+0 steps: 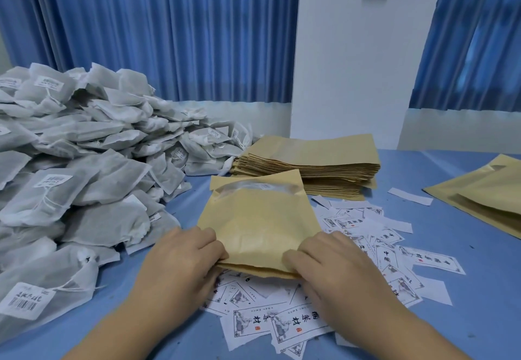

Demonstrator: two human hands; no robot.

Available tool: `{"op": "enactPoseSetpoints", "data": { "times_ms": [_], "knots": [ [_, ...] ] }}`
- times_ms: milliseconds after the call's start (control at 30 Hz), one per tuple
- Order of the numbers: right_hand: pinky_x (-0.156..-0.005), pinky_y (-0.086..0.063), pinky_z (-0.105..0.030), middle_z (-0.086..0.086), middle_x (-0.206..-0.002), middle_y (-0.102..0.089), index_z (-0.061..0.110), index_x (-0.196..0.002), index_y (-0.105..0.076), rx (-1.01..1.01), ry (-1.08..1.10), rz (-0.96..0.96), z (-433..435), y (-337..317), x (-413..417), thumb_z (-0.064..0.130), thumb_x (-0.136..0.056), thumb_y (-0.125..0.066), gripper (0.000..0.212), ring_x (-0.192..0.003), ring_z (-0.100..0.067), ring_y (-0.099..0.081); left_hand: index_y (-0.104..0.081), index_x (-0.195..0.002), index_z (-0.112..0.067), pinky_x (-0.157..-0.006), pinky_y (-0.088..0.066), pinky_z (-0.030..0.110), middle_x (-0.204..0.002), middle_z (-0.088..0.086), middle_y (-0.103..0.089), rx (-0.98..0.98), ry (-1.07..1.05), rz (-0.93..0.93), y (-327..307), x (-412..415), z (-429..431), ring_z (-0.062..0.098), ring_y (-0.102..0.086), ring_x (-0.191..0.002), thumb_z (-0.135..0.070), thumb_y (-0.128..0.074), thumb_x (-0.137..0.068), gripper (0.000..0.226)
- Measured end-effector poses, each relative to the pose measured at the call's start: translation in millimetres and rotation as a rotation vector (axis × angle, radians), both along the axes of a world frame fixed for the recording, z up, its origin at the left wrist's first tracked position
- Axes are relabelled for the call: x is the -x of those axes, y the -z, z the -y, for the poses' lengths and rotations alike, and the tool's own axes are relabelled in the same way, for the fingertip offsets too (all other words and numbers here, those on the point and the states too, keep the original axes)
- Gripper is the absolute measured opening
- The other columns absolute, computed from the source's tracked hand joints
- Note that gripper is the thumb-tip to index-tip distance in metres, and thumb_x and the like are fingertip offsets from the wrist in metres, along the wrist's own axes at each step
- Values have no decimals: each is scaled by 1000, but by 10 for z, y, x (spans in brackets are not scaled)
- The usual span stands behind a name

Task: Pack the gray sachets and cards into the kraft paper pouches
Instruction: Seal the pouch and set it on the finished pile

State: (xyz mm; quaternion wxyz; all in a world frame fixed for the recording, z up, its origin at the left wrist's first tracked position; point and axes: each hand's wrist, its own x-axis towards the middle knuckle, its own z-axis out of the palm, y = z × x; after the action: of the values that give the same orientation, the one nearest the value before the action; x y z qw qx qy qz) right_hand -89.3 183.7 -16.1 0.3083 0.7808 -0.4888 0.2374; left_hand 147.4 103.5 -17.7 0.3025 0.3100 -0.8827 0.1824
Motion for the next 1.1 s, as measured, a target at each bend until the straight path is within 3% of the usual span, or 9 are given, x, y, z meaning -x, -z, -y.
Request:
{"op": "enactPoseSetpoints", "data": {
  "times_ms": [133,267,467,700,967,1100],
  "knots": [
    [-53,-31,-27,1,-61,-48,16,-60,-60,41,-19,-31,34,29,-38,-4,-57,-64,21,-55,-19,-43,-66,-70,-20,-58,-31,33,-67,-3,-55,59,-56,18,18,118,-48,24,-54,-55,-18,-59,-68,8],
    [-49,-35,-27,0,-61,-49,14,-59,-60,48,-25,-8,37,44,-32,-7,-50,-68,25,-54,-20,-43,-65,-61,-19,-57,-22,31,-60,-4,-53,150,-6,20,1,158,-57,23,-53,-51,-21,-47,-75,22],
    [-52,-42,-31,1,-65,-53,16,-66,-64,45,-23,-14,28,39,-53,5,-64,-75,16,-57,-20,-47,-64,-62,-17,-57,-25,32,-62,-2,-54,107,-34,34,2,170,-80,24,-55,-53,-24,-45,-74,23],
    [-54,-29,-29,2,-60,-44,17,-59,-57,81,-50,-66,50,63,-120,6,-62,-72,19,-55,-20,-41,-58,-58,-18,-47,-40,33,-61,-2,-50,168,76,55,55,317,-134,22,-48,-52,-19,-49,-77,21],
    [-51,-37,-33,-1,-62,-52,14,-65,-65,141,-73,-47,58,86,-133,2,-73,-68,15,-55,-21,-43,-61,-69,-19,-55,-37,32,-69,-3,-54,83,70,77,44,315,-151,20,-51,-57,-28,-50,-76,16],
    [-52,-36,-34,-1,-63,-53,14,-66,-65,127,-120,-45,42,84,-181,4,-77,-66,14,-57,-22,-44,-55,-61,-17,-47,-39,32,-63,-3,-50,119,108,79,42,325,-159,21,-46,-53,-20,-48,-73,14]
  ]
}}
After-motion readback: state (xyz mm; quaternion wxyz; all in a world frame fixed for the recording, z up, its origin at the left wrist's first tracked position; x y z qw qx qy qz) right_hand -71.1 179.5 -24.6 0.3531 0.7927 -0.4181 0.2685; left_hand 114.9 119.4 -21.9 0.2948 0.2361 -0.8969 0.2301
